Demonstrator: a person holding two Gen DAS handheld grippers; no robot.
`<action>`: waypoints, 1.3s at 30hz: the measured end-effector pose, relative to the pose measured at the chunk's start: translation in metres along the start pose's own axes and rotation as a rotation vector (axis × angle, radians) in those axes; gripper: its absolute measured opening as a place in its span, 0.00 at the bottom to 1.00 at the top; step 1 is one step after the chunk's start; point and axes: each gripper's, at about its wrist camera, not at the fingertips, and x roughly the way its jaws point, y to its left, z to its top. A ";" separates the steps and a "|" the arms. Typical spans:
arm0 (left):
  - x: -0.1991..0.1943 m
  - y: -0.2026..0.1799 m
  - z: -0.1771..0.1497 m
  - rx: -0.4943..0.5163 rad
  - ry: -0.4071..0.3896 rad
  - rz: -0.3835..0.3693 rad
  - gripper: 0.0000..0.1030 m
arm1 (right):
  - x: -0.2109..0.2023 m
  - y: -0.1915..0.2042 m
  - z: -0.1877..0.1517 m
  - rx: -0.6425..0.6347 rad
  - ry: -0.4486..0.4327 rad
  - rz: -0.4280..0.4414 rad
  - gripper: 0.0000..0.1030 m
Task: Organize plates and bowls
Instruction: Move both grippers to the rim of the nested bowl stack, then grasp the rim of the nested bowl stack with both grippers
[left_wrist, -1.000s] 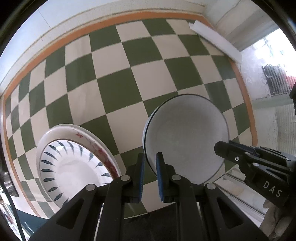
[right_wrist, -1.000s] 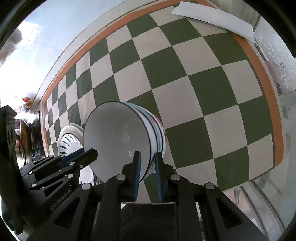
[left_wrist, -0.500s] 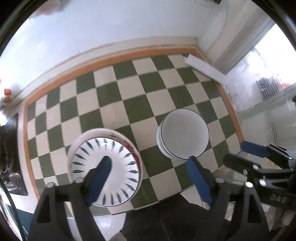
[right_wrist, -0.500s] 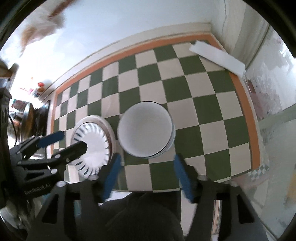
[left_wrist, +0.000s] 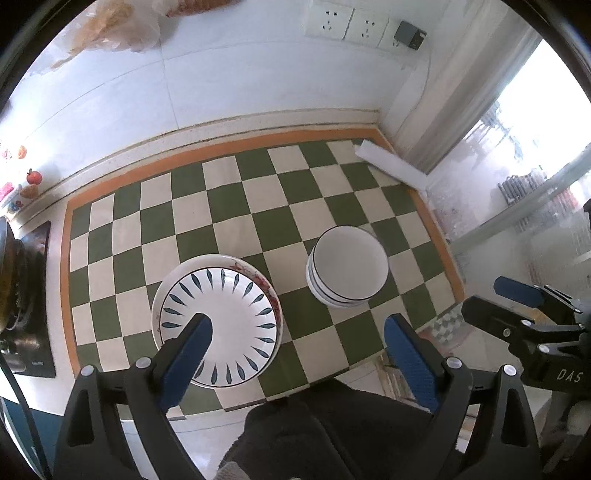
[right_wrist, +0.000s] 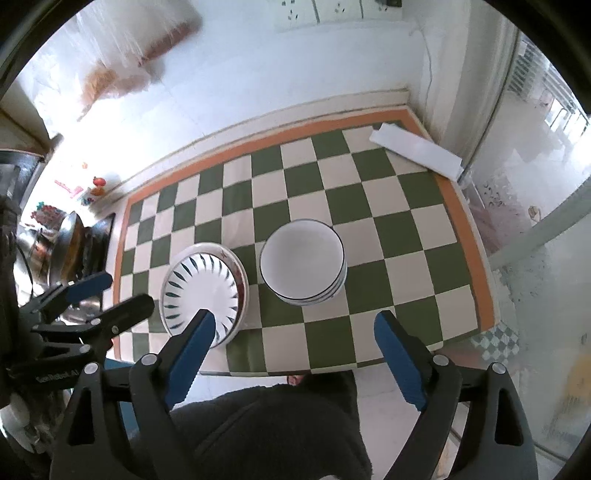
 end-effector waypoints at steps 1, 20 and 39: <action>-0.002 0.000 -0.001 0.001 -0.004 0.003 0.96 | -0.004 0.000 -0.001 0.004 -0.010 -0.002 0.89; 0.059 0.016 0.035 -0.088 0.079 -0.049 0.96 | 0.028 -0.018 0.023 0.028 -0.008 0.057 0.93; 0.228 0.013 0.081 -0.112 0.446 -0.142 0.95 | 0.203 -0.104 0.040 0.306 0.228 0.223 0.92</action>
